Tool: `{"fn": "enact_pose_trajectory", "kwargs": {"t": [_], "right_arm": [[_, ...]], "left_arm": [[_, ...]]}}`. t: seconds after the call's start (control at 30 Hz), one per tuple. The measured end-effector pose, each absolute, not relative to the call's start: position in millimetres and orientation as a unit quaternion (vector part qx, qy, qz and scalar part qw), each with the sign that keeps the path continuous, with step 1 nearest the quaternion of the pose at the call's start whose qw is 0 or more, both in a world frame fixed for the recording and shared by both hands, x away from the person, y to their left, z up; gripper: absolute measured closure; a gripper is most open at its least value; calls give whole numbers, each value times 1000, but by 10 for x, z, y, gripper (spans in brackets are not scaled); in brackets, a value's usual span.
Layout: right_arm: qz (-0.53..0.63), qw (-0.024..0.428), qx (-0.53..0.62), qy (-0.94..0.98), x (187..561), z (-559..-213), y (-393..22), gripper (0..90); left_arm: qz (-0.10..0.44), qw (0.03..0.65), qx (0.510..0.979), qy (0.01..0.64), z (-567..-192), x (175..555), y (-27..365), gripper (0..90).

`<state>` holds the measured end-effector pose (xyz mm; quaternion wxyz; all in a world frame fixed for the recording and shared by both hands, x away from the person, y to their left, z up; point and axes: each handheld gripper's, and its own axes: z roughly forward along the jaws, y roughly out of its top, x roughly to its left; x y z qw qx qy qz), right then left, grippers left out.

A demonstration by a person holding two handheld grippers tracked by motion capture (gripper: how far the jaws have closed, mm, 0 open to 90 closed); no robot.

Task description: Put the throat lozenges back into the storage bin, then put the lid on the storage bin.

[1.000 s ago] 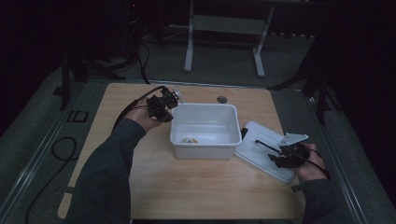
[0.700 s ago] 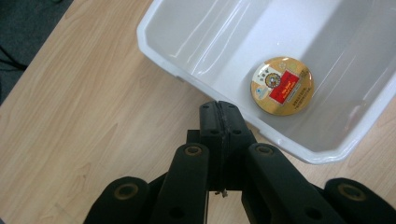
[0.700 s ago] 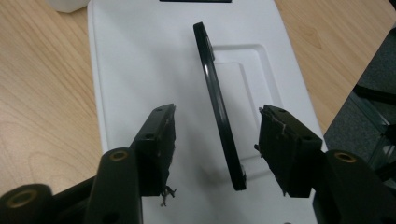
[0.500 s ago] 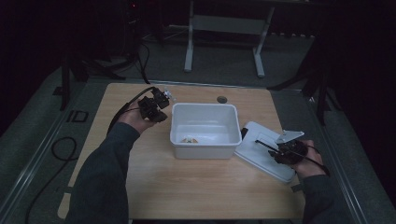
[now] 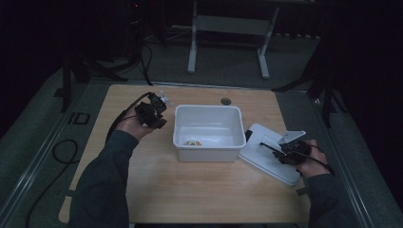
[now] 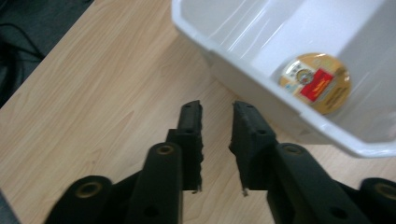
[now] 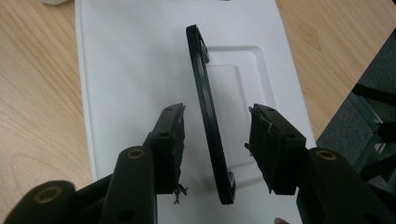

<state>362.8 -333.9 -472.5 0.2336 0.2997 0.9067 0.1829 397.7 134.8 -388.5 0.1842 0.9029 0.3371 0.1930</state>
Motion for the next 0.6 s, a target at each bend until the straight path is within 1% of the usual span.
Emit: {"fn": "enact_pose_trajectory", "kwargs": {"t": [0.17, 0.2, 0.23, 0.37, 0.43, 0.6], "right_arm": [[182, 232, 300, 907, 3640, -4714, -3335, 546], [182, 232, 300, 907, 3640, -4714, -3335, 545], [178, 231, 301, 908, 3651, -4717, -3341, 540], [174, 229, 301, 909, 3660, -4724, -3347, 540], [171, 227, 301, 910, 3674, -4733, -3347, 541], [165, 224, 298, 913, 3708, -4729, -3325, 543]], "left_arm": [[202, 186, 900, 339, -3885, 3952, 1364, 679], [210, 191, 896, 341, -3861, 3940, 1382, 679], [214, 193, 894, 344, -3853, 3934, 1385, 652], [228, 205, 885, 350, -3833, 3922, 1406, 636], [228, 222, 877, 359, -3844, 3926, 1441, 633], [229, 219, 875, 365, -3893, 3931, 1457, 598]]}}
